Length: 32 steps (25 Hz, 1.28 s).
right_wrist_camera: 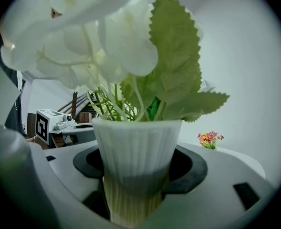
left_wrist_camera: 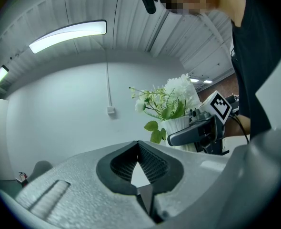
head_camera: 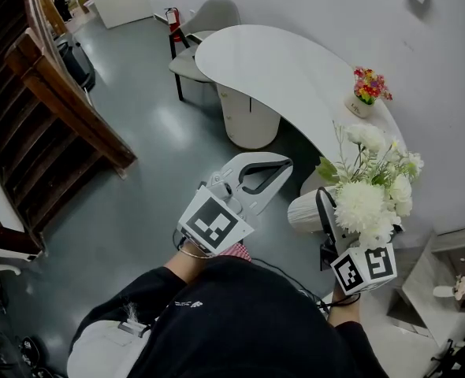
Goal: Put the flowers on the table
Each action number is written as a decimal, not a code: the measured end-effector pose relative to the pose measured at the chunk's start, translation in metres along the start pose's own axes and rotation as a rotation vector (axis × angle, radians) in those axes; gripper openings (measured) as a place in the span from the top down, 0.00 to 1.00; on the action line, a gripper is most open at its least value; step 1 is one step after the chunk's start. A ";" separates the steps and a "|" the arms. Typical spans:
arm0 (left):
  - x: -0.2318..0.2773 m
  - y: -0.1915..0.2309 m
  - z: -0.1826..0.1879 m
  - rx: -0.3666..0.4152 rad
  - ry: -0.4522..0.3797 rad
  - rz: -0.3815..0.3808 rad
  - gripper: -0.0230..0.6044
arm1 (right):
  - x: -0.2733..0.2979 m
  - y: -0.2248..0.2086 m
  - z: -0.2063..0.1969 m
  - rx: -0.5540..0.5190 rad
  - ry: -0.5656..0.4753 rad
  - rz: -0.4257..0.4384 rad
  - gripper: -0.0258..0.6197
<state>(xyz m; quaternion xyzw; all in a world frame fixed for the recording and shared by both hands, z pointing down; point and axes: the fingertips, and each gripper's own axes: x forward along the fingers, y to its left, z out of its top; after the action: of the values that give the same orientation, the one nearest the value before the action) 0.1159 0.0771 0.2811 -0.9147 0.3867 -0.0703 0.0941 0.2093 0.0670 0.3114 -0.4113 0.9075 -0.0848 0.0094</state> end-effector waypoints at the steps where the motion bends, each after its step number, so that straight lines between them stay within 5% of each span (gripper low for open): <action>1: 0.002 0.004 -0.002 0.005 0.005 -0.001 0.97 | 0.005 -0.001 0.000 0.001 0.001 -0.001 0.43; 17: 0.018 0.090 -0.034 0.020 0.040 -0.028 0.97 | 0.097 -0.004 0.002 0.010 0.025 -0.022 0.43; 32: 0.021 0.119 -0.055 0.018 0.019 -0.068 0.97 | 0.134 -0.003 -0.009 0.013 0.025 -0.050 0.43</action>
<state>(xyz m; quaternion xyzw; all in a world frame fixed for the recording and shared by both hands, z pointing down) 0.0366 -0.0262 0.3086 -0.9257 0.3556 -0.0855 0.0964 0.1220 -0.0337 0.3280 -0.4327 0.8964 -0.0959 -0.0014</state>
